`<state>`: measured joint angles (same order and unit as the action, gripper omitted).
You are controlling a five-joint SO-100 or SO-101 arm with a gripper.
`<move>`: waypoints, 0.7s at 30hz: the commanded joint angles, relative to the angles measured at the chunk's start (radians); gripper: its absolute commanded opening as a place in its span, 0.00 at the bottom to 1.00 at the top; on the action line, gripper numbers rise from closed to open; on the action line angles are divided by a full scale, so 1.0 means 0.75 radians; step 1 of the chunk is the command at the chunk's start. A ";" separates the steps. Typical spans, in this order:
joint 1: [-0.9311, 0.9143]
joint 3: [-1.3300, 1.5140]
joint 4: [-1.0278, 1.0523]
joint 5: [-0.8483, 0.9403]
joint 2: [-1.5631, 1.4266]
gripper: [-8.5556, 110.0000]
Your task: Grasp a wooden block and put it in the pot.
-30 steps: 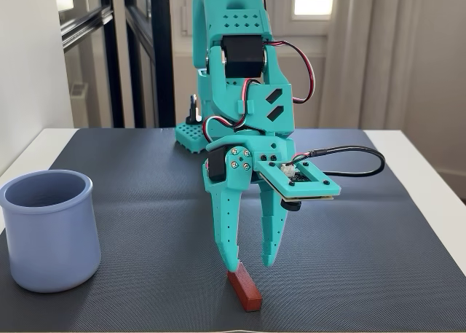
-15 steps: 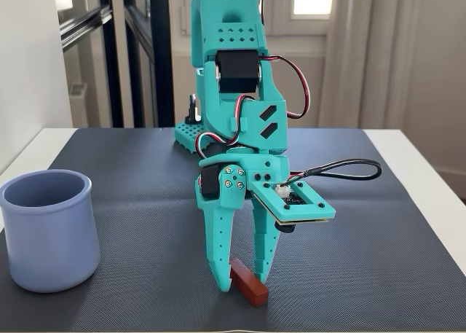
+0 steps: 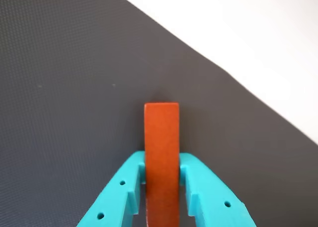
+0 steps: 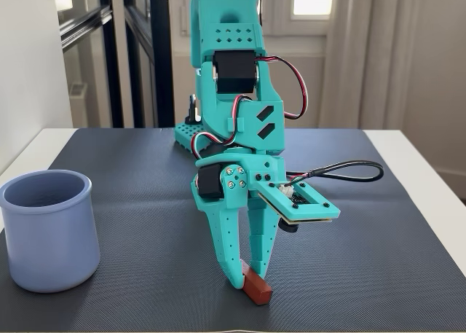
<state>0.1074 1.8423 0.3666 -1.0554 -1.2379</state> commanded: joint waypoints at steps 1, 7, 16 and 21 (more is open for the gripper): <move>-0.018 -0.067 0.000 0.086 -0.102 0.07; -0.106 -0.067 0.076 0.192 -0.290 0.07; -0.342 -0.063 0.268 0.352 -0.544 0.07; -0.464 -0.061 0.307 0.395 -0.632 0.07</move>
<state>-0.1963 1.8377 0.5921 -0.7747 -1.6475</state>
